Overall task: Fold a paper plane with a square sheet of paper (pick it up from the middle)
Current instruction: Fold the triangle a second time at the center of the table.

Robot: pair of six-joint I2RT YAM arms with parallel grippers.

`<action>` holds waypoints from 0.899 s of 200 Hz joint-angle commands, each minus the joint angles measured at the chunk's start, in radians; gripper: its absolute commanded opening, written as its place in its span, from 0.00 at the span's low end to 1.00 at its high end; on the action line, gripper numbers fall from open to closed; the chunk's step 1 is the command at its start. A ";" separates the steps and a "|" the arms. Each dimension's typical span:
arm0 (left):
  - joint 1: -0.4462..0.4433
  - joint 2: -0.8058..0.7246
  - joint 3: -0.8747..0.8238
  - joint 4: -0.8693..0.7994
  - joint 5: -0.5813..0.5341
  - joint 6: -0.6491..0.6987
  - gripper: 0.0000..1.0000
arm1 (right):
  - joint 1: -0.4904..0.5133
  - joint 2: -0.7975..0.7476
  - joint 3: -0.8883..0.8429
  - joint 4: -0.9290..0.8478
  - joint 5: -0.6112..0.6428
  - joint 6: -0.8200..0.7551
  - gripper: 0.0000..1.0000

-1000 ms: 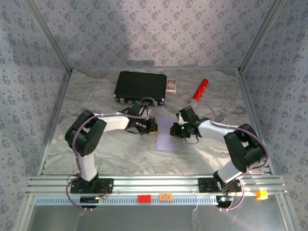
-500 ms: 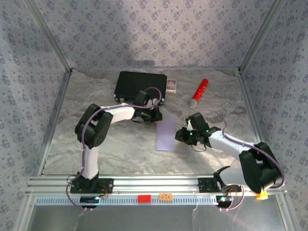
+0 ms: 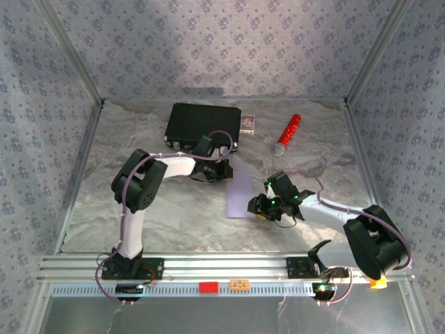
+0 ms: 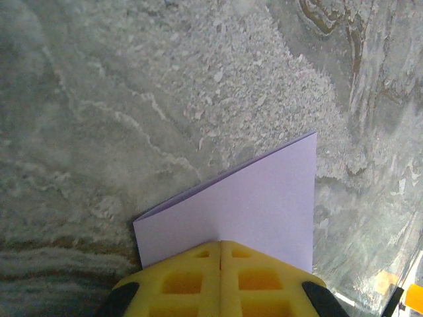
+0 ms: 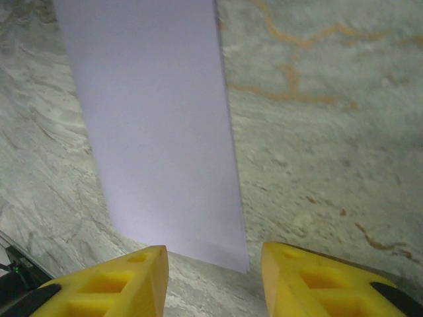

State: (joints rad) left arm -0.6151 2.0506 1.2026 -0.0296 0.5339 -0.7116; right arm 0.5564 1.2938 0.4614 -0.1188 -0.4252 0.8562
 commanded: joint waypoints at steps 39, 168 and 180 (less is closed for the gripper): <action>-0.001 0.005 -0.069 -0.076 -0.046 -0.017 0.04 | 0.040 0.022 -0.045 0.081 -0.068 0.091 0.40; -0.005 -0.009 -0.085 -0.063 -0.052 -0.046 0.03 | 0.066 0.057 -0.019 0.148 -0.065 0.135 0.38; -0.005 -0.009 -0.086 -0.064 -0.051 -0.048 0.04 | 0.066 0.056 -0.007 0.153 -0.058 0.137 0.38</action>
State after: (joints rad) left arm -0.6151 2.0285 1.1603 0.0040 0.5304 -0.7525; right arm 0.6094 1.3235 0.4278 -0.0086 -0.4721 0.9718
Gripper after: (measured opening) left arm 0.042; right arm 0.379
